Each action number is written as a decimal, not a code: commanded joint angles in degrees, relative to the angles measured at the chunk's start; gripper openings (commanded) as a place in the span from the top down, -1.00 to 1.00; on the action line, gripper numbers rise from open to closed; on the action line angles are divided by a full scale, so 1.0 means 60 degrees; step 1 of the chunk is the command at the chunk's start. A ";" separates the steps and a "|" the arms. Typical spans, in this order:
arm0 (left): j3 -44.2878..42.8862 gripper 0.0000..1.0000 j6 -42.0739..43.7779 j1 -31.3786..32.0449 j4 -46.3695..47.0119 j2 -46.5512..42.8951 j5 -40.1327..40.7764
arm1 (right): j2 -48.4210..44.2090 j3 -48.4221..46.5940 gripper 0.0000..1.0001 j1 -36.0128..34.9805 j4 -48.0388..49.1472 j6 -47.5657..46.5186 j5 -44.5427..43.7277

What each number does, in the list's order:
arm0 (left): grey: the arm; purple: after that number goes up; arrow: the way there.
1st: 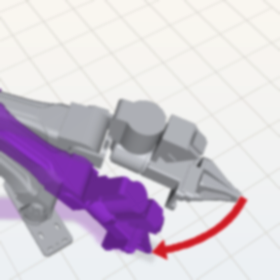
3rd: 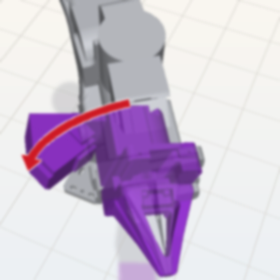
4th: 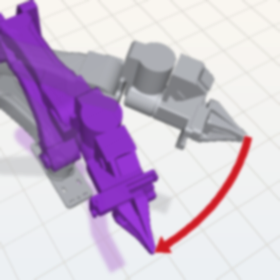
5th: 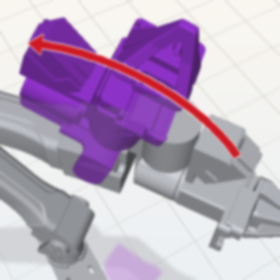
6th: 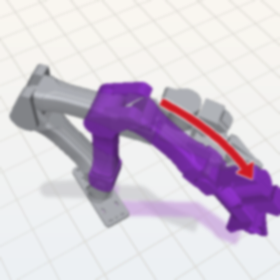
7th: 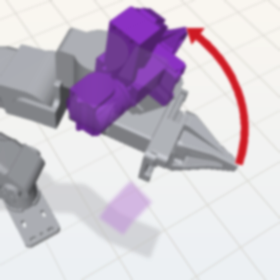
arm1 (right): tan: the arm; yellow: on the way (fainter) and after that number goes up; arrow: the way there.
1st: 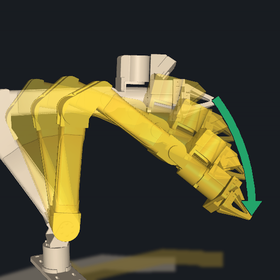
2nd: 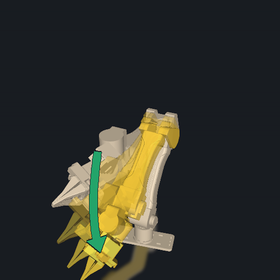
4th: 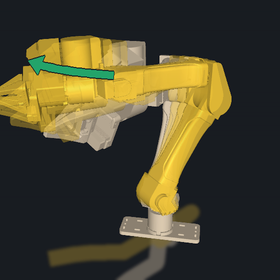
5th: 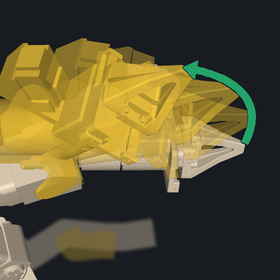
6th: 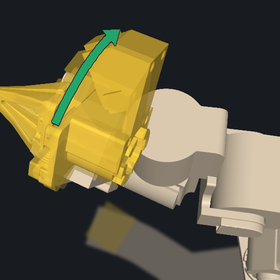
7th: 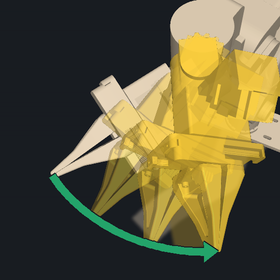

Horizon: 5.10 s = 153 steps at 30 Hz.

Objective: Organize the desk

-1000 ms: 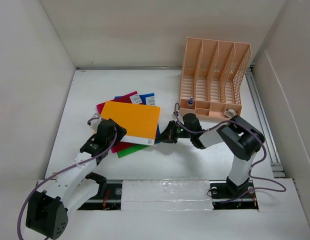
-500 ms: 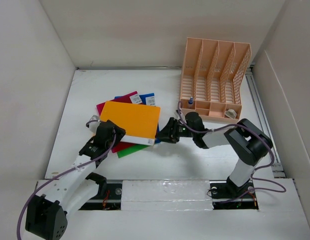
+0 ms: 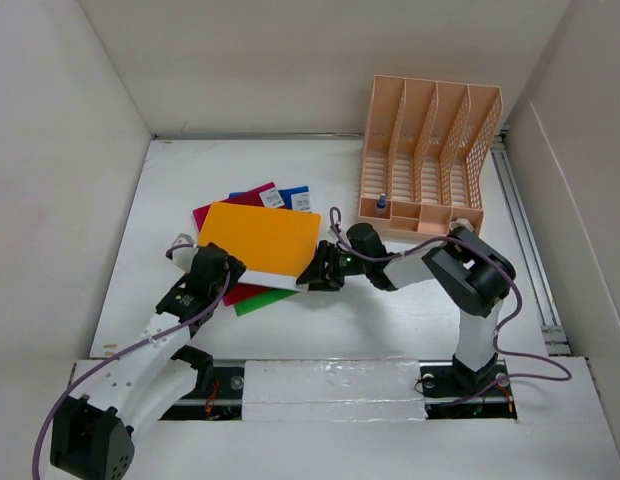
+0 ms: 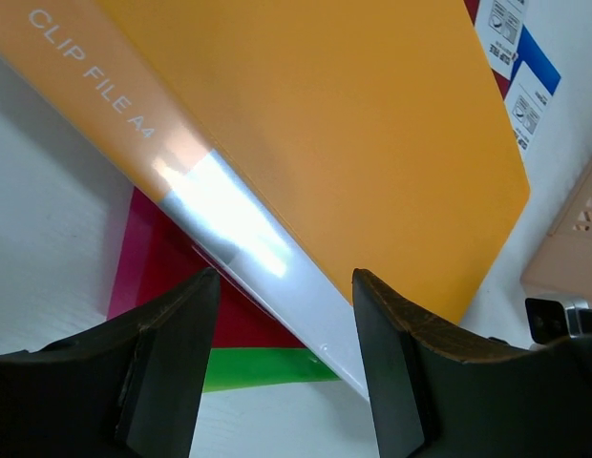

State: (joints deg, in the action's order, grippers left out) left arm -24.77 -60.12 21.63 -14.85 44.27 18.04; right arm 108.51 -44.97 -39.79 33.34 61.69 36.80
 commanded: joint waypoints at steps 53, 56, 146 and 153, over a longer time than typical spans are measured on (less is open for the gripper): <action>0.1478 0.80 -0.0132 -0.0045 0.2710 0.1103 -0.0751 | -0.5426 0.2721 -0.04 0.0977 -0.4237 -0.2533 -0.2075; 0.1536 0.99 -0.0029 -0.0045 0.2651 0.0986 -0.0649 | -0.5794 0.2413 -0.05 0.0510 -0.4853 -0.2737 -0.2572; -0.1276 -0.67 0.1465 0.0043 0.3939 0.1247 -0.5658 | -0.5120 -0.2613 1.00 -0.6244 -0.7330 -0.7177 -1.3530; -0.1204 -0.80 0.0882 0.0043 0.5124 0.2625 -0.5659 | -0.5209 -0.2466 1.00 -0.6244 -0.7066 -0.7235 -1.3296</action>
State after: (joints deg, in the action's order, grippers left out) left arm -31.79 -51.86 21.76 7.29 59.00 -14.00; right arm 79.48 -59.88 -77.54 -14.28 17.54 -44.16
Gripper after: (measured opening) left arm 0.898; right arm 0.128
